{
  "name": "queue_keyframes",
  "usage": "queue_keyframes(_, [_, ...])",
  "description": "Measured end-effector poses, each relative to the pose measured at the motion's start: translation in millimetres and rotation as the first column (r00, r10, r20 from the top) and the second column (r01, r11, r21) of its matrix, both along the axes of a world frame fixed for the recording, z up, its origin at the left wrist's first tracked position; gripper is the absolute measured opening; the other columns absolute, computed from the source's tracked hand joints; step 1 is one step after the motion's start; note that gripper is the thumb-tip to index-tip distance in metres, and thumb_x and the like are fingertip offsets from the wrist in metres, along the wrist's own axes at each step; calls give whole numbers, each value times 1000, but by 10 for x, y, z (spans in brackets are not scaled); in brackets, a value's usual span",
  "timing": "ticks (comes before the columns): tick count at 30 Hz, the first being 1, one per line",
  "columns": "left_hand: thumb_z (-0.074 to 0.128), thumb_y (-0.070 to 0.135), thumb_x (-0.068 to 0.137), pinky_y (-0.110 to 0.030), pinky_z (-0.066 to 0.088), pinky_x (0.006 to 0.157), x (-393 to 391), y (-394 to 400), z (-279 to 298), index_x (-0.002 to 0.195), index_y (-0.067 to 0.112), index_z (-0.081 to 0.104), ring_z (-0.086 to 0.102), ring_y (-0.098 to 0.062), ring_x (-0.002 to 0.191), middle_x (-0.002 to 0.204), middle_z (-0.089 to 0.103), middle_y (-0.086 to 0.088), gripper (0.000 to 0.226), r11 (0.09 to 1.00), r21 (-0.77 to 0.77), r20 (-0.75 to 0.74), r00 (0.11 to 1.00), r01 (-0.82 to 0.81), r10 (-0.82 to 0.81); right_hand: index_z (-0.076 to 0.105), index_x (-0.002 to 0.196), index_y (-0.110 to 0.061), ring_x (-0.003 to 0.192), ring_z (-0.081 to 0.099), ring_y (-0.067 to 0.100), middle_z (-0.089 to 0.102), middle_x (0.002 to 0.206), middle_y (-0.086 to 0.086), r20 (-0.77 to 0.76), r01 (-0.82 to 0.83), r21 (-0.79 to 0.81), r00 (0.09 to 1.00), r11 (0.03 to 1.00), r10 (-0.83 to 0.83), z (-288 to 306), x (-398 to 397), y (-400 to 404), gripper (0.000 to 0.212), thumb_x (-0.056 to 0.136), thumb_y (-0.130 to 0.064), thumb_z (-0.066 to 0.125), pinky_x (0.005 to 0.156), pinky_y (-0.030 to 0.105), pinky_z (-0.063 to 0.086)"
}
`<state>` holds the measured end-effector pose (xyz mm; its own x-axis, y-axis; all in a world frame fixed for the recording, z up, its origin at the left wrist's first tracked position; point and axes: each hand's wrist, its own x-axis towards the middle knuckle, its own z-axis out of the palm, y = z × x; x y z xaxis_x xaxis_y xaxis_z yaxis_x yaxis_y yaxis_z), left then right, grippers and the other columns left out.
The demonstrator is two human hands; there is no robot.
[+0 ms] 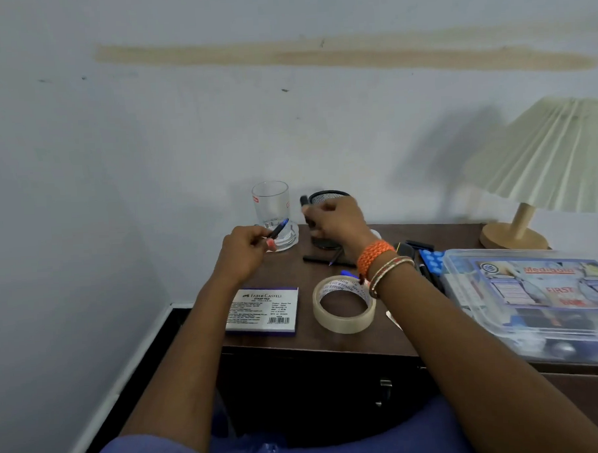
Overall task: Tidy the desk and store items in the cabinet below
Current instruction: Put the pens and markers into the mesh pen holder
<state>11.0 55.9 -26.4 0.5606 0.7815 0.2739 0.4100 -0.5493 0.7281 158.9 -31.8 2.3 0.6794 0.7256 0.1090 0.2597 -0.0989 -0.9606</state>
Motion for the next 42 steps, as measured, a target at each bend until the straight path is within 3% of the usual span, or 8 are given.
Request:
queue_keyframes(3, [55, 10, 92, -25, 50, 73, 79, -163, 168, 102, 11, 71, 63, -15, 75, 97, 70, -7, 19, 997, -12, 129, 989, 73, -71, 59, 87, -6, 81, 66, 27, 64, 85, 15, -347, 79, 355, 936, 932, 52, 235, 21, -128, 7, 87, -6, 66, 76, 36, 60])
queue_keyframes(5, [57, 9, 91, -25, 52, 74, 140, -281, 264, 101, 12, 69, 63, -11, 70, 90, 71, -5, 16, 993, -1, 199, 973, 118, -115, 51, 103, -7, 77, 67, 25, 64, 88, 19, -380, 118, 466, 922, 877, 78, 323, 46, -237, 22, 87, 1, 64, 75, 36, 60])
queue_keyframes(7, [61, 8, 88, -23, 53, 72, 212, -374, 333, 97, 14, 66, 63, -8, 62, 83, 71, -4, 12, 989, -15, 271, 953, 146, -136, 50, 115, -10, 82, 69, 27, 66, 93, 22, -303, 131, 504, 952, 854, 33, 343, 75, -329, 34, 87, 3, 62, 77, 38, 60])
queue_keyframes(12, [65, 7, 85, -16, 53, 62, 411, -550, 444, 96, 12, 66, 63, -8, 61, 79, 69, 0, 12, 977, -32, 355, 916, 212, -187, 58, 110, -7, 81, 71, 29, 69, 85, 18, -340, 197, 556, 941, 808, 5, 393, 99, -550, 27, 86, 4, 62, 70, 34, 60])
queue_keyframes(19, [66, 4, 84, -9, 50, 57, 585, -670, 506, 89, 15, 66, 62, 4, 56, 77, 68, 4, 12, 970, -46, 404, 892, 240, -201, 57, 106, -3, 86, 71, 34, 70, 87, 22, -368, 297, 598, 927, 745, -74, 391, 302, -716, 23, 86, -4, 67, 76, 39, 60])
queue_keyframes(26, [67, 10, 84, -6, 48, 55, 673, -725, 496, 98, 15, 69, 63, 4, 56, 80, 69, 5, 14, 976, -24, 350, 917, 215, -194, 51, 91, -8, 79, 73, 26, 68, 92, 25, -288, 277, 590, 950, 759, -123, 370, 349, -797, 19, 85, -4, 68, 70, 33, 60])
queue_keyframes(35, [67, 9, 84, -7, 48, 58, 740, -779, 499, 100, 10, 71, 61, 8, 58, 82, 69, 3, 17, 981, 7, 337, 923, 194, -185, 56, 92, -5, 81, 72, 29, 69, 91, 26, -289, 336, 624, 938, 705, -192, 358, 419, -851, 15, 85, -4, 69, 70, 33, 60])
queue_keyframes(42, [66, 9, 85, -19, 51, 68, 744, -787, 492, 103, 9, 71, 61, 0, 66, 85, 69, 0, 19, 979, 10, 324, 925, 205, -197, 65, 82, -5, 83, 70, 22, 71, 84, 11, -40, 245, 550, 963, 799, -267, 300, 401, -796, 8, 81, -9, 72, 76, 35, 59])
